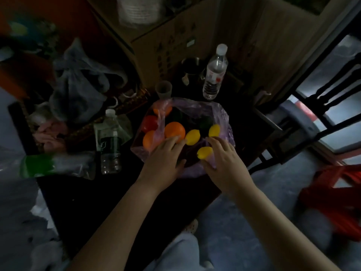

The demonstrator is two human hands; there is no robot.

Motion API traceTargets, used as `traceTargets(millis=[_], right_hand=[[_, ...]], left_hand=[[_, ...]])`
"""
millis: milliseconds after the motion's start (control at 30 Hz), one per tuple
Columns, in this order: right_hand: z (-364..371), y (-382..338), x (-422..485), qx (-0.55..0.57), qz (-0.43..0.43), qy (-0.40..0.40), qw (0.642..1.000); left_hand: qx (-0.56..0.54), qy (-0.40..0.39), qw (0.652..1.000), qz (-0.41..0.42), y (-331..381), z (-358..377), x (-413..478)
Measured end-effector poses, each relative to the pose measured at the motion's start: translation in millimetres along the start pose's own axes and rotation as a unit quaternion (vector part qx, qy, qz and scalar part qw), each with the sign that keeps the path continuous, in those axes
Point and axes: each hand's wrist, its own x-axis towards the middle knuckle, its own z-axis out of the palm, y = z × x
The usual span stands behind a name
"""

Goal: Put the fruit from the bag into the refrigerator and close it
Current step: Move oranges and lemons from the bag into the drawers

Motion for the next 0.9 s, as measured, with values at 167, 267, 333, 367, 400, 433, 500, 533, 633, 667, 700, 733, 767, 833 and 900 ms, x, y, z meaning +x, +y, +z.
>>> traceTargets(millis=[167, 267, 333, 367, 400, 433, 500, 533, 633, 667, 700, 733, 767, 833, 900], right_hand=[[34, 7, 52, 0.003, 0.017, -0.025, 1.0], [53, 17, 76, -0.005, 0.032, -0.04, 0.999], [63, 24, 87, 0.003, 0.047, -0.049, 0.998], [68, 27, 92, 0.01, 0.056, -0.052, 0.997], [72, 30, 96, 0.014, 0.062, -0.055, 0.996], [76, 33, 98, 0.015, 0.065, -0.056, 0.996], [83, 38, 102, 0.009, 0.067, -0.058, 0.996], [85, 40, 103, 0.006, 0.071, -0.064, 0.995], [90, 43, 106, 0.005, 0.078, -0.083, 0.993], [92, 44, 106, 0.006, 0.076, -0.086, 0.993], [94, 45, 107, 0.008, 0.072, -0.086, 0.994], [95, 46, 107, 0.012, 0.07, -0.085, 0.994], [98, 47, 107, 0.015, 0.067, -0.083, 0.994], [102, 47, 107, 0.013, 0.067, -0.085, 0.994], [107, 47, 108, 0.015, 0.072, -0.089, 0.993]], left_hand=[[-0.015, -0.031, 0.999, 0.01, -28, 15, 45], [-0.02, -0.038, 0.999, 0.018, -39, 26, 65], [-0.017, -0.038, 0.999, 0.012, -47, 33, 75], [-0.007, -0.041, 0.999, 0.007, -51, 36, 80], [0.002, -0.046, 0.999, 0.002, -56, 40, 83], [0.007, -0.051, 0.999, -0.002, -60, 42, 86], [0.011, -0.059, 0.998, -0.011, -64, 47, 91], [0.015, -0.062, 0.998, -0.016, -66, 48, 92], [0.024, -0.058, 0.998, -0.015, -69, 52, 95], [0.021, -0.054, 0.998, -0.013, -71, 52, 96], [0.019, -0.049, 0.999, -0.012, -73, 53, 97], [0.017, -0.047, 0.999, -0.012, -75, 53, 98], [0.015, -0.047, 0.999, -0.013, -77, 53, 99], [0.016, -0.053, 0.998, -0.012, -79, 53, 100], [0.019, -0.059, 0.998, -0.009, -81, 54, 102]])
